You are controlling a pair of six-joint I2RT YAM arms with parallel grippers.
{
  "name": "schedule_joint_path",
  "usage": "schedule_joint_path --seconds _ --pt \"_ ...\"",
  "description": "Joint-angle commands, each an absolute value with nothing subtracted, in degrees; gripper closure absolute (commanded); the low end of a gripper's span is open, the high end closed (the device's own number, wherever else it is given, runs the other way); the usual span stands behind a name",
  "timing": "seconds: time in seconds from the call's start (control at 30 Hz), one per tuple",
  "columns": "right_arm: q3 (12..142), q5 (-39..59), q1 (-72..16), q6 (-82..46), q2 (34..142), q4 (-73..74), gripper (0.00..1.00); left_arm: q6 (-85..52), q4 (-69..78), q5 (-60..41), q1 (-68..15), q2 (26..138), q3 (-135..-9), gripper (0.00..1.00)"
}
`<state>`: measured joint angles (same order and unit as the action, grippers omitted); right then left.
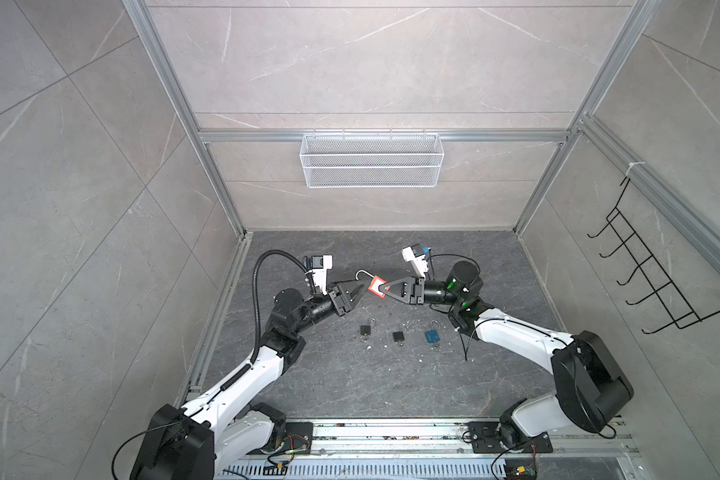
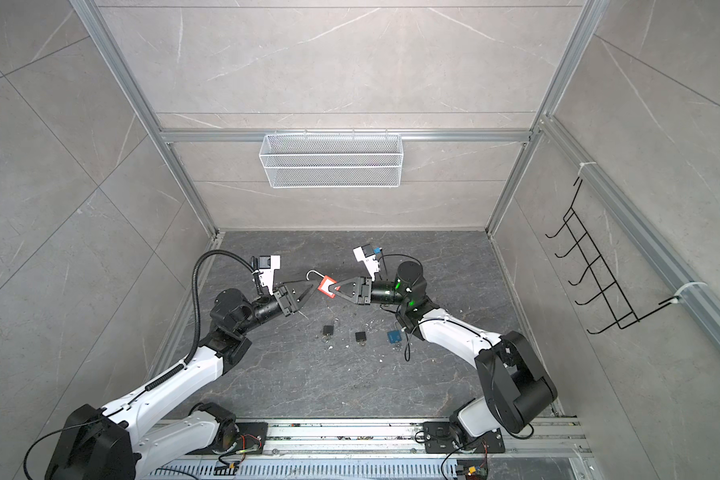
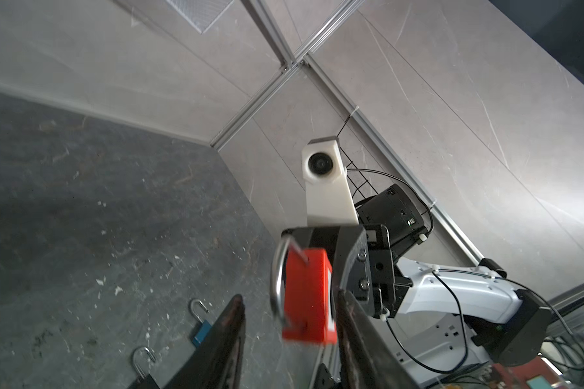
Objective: Lock with the key
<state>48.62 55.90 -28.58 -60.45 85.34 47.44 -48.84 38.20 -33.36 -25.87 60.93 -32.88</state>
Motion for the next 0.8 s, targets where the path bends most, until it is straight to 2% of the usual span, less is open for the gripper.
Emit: schedule_joint_path --seconds 0.0,0.07,0.13,0.23,0.3,0.43,0.77 --pt "48.31 59.69 -24.77 -60.24 81.78 44.74 1.0 -45.64 34.29 -37.23 -21.88 59.36 -36.12 0.47" --pt "49.18 62.62 -23.07 -56.2 80.51 35.62 1.0 -45.64 34.6 -39.79 -19.98 59.57 -36.59 0.44" --pt "51.07 63.47 -22.5 -46.87 78.42 20.94 1.0 -44.92 34.45 -43.26 -18.95 60.34 -37.52 0.43" --pt "55.73 61.25 -22.56 -31.44 76.34 -1.48 1.0 -43.19 33.21 -48.59 -18.9 61.96 -39.34 0.42" --pt "57.26 59.69 -22.58 -26.09 75.41 -8.6 1.0 -43.12 34.54 -51.8 -18.97 62.96 -39.66 0.42" --pt "57.33 60.14 -22.59 -24.56 74.27 -9.98 1.0 -42.81 35.93 -55.16 -19.54 64.8 -39.72 0.41" --pt "56.6 64.88 -24.26 -28.78 74.32 -2.29 1.0 -41.87 36.56 -57.65 -25.59 71.3 -42.04 0.44"
